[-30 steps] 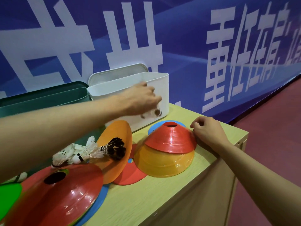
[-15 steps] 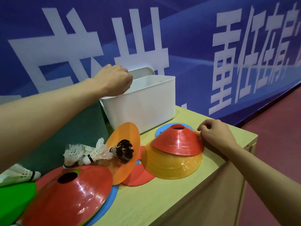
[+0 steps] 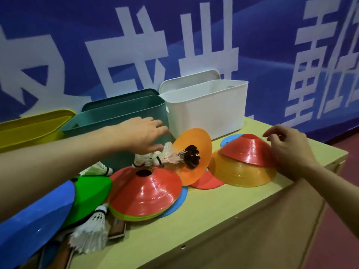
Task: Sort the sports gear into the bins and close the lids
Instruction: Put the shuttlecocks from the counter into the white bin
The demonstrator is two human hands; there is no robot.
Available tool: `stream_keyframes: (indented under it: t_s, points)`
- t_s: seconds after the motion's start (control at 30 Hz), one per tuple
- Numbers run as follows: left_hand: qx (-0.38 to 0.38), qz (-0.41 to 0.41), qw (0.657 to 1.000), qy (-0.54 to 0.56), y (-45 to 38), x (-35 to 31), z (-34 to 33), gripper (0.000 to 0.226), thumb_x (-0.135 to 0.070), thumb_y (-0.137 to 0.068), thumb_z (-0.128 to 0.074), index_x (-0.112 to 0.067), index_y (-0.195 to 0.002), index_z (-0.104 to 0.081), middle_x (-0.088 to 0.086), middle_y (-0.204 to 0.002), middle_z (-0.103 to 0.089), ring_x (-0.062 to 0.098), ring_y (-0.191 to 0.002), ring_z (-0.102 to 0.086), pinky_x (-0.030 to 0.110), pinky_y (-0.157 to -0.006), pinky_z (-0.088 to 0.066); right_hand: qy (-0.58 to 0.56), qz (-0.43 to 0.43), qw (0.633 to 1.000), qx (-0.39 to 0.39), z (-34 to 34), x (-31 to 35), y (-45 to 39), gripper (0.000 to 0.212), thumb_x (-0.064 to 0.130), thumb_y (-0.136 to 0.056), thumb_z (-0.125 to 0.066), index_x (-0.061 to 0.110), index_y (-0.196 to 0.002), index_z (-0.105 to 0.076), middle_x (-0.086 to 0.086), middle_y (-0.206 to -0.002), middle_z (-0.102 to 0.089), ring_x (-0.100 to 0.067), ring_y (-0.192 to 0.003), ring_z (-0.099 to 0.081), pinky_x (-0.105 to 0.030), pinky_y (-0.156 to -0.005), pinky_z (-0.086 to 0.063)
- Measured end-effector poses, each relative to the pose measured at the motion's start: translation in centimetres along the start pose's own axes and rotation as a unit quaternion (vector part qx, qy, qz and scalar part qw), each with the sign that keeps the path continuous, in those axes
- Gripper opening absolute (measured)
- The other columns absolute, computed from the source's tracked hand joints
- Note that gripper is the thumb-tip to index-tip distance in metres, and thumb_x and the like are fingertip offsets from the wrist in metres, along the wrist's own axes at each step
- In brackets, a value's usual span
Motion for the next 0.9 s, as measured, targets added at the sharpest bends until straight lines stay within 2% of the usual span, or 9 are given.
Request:
stream_keyframes:
  t_s: [0.07, 0.2, 0.33, 0.47, 0.53, 0.6, 0.7, 0.8, 0.9]
  points:
    - [0.004, 0.020, 1.000, 0.015, 0.9, 1.3, -0.7, 0.061, -0.062, -0.099, -0.042, -0.029, -0.150, -0.036, 0.001, -0.144, -0.049, 0.024, -0.127, -0.052, 0.040, -0.099, -0.049, 0.007, 0.073, 0.997, 0.003, -0.7, 4.0, 0.9, 0.018, 0.014, -0.098, -0.054, 0.026, -0.096, -0.068, 0.004, -0.096, -0.067, -0.005, -0.083, -0.057, -0.020, -0.068, -0.042]
    - [0.041, 0.043, 0.996, 0.063, 2.7, 2.0, -2.6, 0.057, -0.063, -0.099, -0.043, -0.030, -0.145, -0.043, -0.001, -0.139, -0.053, 0.023, -0.126, -0.051, 0.042, -0.098, -0.050, 0.044, 0.210, 0.976, 0.027, -2.9, 13.0, 2.3, 0.012, 0.024, -0.097, -0.056, 0.028, -0.104, -0.065, 0.005, -0.105, -0.060, -0.013, -0.096, -0.055, -0.031, -0.080, -0.051]
    - [0.059, 0.036, 0.995, 0.069, 4.2, 1.7, -4.2, 0.035, -0.048, -0.099, -0.051, -0.033, -0.131, -0.054, -0.008, -0.121, -0.063, 0.020, -0.118, -0.055, 0.040, -0.089, -0.053, 0.228, 0.334, 0.913, 0.054, -6.9, 20.1, 3.8, 0.034, 0.046, -0.096, -0.052, 0.026, -0.123, -0.056, -0.003, -0.118, -0.061, -0.025, -0.112, -0.050, -0.043, -0.090, -0.048]
    - [0.028, 0.035, 0.997, 0.069, 5.4, 1.9, -4.5, 0.017, -0.035, -0.087, -0.058, -0.027, -0.098, -0.068, -0.006, -0.095, -0.069, 0.022, -0.100, -0.064, 0.038, -0.077, -0.055, 0.450, 0.275, 0.836, 0.153, -11.9, 22.4, 4.6, 0.049, 0.053, -0.094, -0.056, 0.023, -0.133, -0.048, -0.007, -0.122, -0.066, -0.030, -0.118, -0.058, -0.042, -0.091, -0.042]
    - [0.019, 0.034, 0.996, 0.079, 6.0, 2.1, -4.4, 0.016, -0.037, -0.087, -0.064, -0.030, -0.101, -0.068, -0.008, -0.099, -0.069, 0.021, -0.103, -0.062, 0.037, -0.079, -0.054, 0.460, 0.206, 0.839, 0.203, -13.3, 22.0, 4.5, 0.041, 0.044, -0.092, -0.061, 0.024, -0.127, -0.056, -0.003, -0.121, -0.066, -0.027, -0.114, -0.063, -0.038, -0.088, -0.047]
    - [0.018, 0.028, 0.996, 0.078, 6.3, 1.9, -4.9, 0.027, -0.041, -0.090, -0.067, -0.034, -0.117, -0.064, -0.008, -0.113, -0.066, 0.020, -0.114, -0.059, 0.036, -0.082, -0.050, 0.445, 0.174, 0.848, 0.229, -14.0, 21.4, 4.4, 0.027, 0.031, -0.087, -0.066, 0.023, -0.113, -0.066, -0.002, -0.107, -0.068, -0.025, -0.100, -0.066, -0.033, -0.080, -0.054]
    - [0.002, 0.039, 0.995, 0.089, 6.8, 1.8, -5.5, 0.041, -0.042, -0.096, -0.060, -0.032, -0.135, -0.052, -0.005, -0.128, -0.057, 0.022, -0.122, -0.054, 0.039, -0.089, -0.048, 0.371, 0.155, 0.898, 0.180, -13.9, 21.6, 4.3, 0.011, 0.018, -0.080, -0.067, 0.023, -0.089, -0.070, -0.004, -0.086, -0.068, -0.029, -0.075, -0.063, -0.032, -0.068, -0.056]
    - [-0.002, 0.046, 0.995, 0.091, 7.1, 1.6, -5.8, 0.042, -0.049, -0.097, -0.056, -0.029, -0.133, -0.053, -0.003, -0.128, -0.055, 0.023, -0.120, -0.055, 0.039, -0.089, -0.047, 0.269, 0.149, 0.941, 0.144, -13.3, 21.9, 3.6, 0.023, 0.014, -0.082, -0.063, 0.026, -0.097, -0.076, -0.006, -0.094, -0.073, -0.032, -0.079, -0.068, -0.035, -0.068, -0.057]
    - [0.006, 0.036, 0.997, 0.068, 7.0, 1.3, -5.9, 0.032, -0.046, -0.099, -0.053, -0.030, -0.126, -0.057, -0.002, -0.127, -0.052, 0.023, -0.117, -0.054, 0.036, -0.081, -0.039, 0.239, 0.201, 0.943, 0.115, -11.6, 22.8, 2.7, 0.026, 0.015, -0.085, -0.060, 0.027, -0.101, -0.076, -0.005, -0.101, -0.072, -0.033, -0.087, -0.068, -0.035, -0.066, -0.052]
Point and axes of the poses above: each hand's wrist, its own y-axis away from the middle knuckle, its own z-axis out of the back of the hand, x = y × z, the point moved 4 cm from there along -y, towards the middle knuckle
